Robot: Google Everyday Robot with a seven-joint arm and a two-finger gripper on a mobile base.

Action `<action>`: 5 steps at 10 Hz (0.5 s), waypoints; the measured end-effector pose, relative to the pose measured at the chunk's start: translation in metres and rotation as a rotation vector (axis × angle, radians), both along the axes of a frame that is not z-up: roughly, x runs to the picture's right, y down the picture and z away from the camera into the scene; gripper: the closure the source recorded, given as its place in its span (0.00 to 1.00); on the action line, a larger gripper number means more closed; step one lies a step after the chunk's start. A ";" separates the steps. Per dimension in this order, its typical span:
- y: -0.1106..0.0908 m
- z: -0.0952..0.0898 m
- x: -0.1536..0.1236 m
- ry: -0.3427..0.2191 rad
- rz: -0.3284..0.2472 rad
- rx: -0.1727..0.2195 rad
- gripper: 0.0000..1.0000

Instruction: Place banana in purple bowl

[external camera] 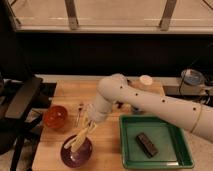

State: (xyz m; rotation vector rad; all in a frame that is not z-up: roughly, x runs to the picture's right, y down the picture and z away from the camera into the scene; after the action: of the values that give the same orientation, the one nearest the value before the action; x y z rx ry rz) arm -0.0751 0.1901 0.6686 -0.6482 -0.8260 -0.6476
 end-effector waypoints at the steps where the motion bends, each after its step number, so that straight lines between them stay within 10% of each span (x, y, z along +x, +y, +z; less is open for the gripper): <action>1: 0.007 0.004 -0.002 0.002 -0.002 -0.016 0.86; 5: 0.037 0.021 -0.017 -0.011 -0.002 -0.087 0.45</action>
State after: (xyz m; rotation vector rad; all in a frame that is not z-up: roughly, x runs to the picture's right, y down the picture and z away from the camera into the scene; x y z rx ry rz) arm -0.0926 0.2275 0.6896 -0.7253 -0.8673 -0.6200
